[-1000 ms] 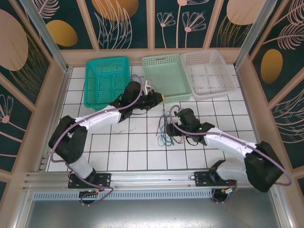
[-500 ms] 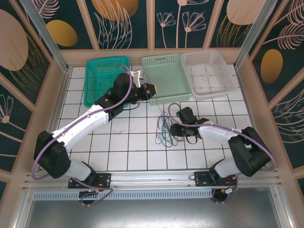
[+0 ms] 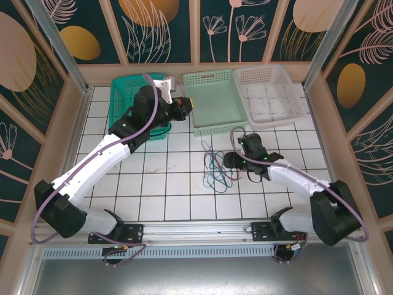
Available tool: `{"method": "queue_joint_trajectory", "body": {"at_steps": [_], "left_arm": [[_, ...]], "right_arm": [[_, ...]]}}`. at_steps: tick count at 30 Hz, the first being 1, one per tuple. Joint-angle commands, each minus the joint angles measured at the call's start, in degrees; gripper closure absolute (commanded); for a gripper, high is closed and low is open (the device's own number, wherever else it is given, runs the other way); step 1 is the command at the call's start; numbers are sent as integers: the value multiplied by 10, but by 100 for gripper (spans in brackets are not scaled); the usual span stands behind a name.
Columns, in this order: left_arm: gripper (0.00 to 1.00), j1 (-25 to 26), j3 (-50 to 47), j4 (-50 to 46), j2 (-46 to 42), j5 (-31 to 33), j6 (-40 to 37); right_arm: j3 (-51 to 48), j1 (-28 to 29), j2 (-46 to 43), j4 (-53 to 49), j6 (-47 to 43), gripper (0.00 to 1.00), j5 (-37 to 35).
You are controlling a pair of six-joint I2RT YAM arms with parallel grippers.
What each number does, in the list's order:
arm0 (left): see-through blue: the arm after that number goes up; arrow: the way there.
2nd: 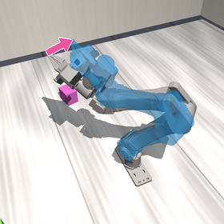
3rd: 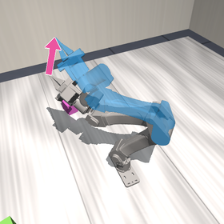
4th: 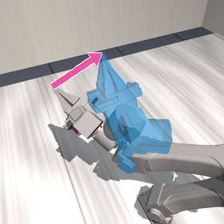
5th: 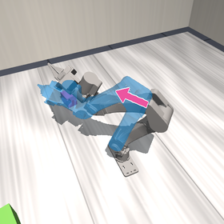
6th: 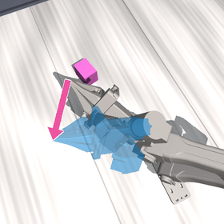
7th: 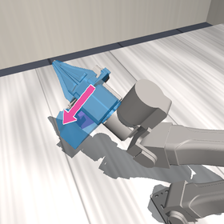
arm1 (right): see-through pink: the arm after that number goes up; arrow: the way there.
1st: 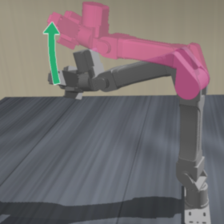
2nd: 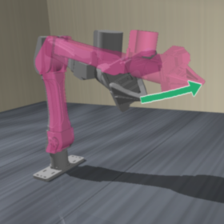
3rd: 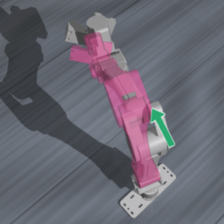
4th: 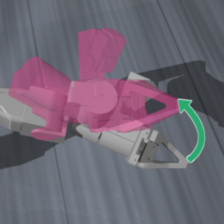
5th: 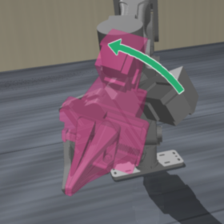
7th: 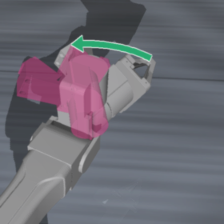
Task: Untangle the cables
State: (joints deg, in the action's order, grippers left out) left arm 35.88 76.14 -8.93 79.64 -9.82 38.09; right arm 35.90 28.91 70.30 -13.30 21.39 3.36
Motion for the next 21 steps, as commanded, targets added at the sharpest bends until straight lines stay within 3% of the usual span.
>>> {"method": "queue_joint_trajectory", "body": {"at_steps": [1,8,14,21], "left_arm": [[100,-3,5,-8,-5,-2,-9],[100,-3,51,-50,-8,15,-40],[100,-2,179,-125,0,29,-72],[100,-2,234,-128,14,-3,-62]], "right_arm": [[29,-2,-31,-2,3,22,9],[112,3,55,-9,28,30,113],[132,12,88,42,40,32,127],[163,69,50,80,-53,27,105]]}}
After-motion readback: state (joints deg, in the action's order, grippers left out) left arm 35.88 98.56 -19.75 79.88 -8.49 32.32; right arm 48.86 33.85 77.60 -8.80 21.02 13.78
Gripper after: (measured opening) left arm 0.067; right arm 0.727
